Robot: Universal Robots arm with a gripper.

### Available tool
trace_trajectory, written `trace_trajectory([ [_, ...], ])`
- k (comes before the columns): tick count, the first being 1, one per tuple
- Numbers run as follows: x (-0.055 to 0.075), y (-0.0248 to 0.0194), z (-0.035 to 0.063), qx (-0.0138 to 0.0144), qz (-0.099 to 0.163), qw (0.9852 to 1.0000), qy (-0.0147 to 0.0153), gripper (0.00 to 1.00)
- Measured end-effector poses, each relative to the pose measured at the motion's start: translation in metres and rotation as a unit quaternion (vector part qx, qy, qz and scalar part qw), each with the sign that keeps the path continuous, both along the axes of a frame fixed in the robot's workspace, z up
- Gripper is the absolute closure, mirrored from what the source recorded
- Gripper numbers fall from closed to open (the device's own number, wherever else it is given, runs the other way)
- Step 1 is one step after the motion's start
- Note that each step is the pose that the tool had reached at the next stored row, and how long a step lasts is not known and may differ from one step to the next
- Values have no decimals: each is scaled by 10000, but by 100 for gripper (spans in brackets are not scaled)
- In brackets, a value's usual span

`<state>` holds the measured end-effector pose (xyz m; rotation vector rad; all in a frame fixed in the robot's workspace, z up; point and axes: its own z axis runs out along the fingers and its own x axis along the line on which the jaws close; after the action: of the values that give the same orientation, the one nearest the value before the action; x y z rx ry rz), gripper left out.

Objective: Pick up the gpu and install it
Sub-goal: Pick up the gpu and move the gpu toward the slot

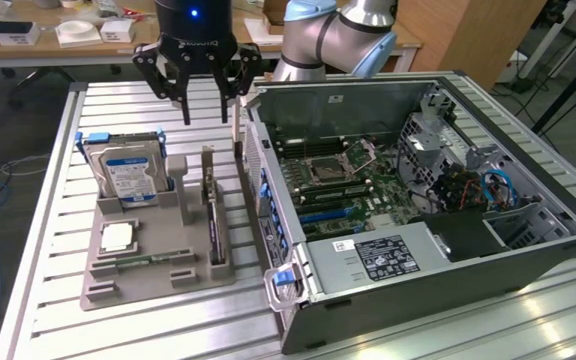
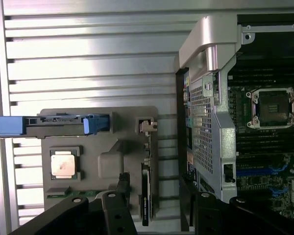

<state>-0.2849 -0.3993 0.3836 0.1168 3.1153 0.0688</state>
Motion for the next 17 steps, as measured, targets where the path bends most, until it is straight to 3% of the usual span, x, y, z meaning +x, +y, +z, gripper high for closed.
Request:
trace_trajectory([
  [17,0,-98,0,0,0,10000,0,47],
])
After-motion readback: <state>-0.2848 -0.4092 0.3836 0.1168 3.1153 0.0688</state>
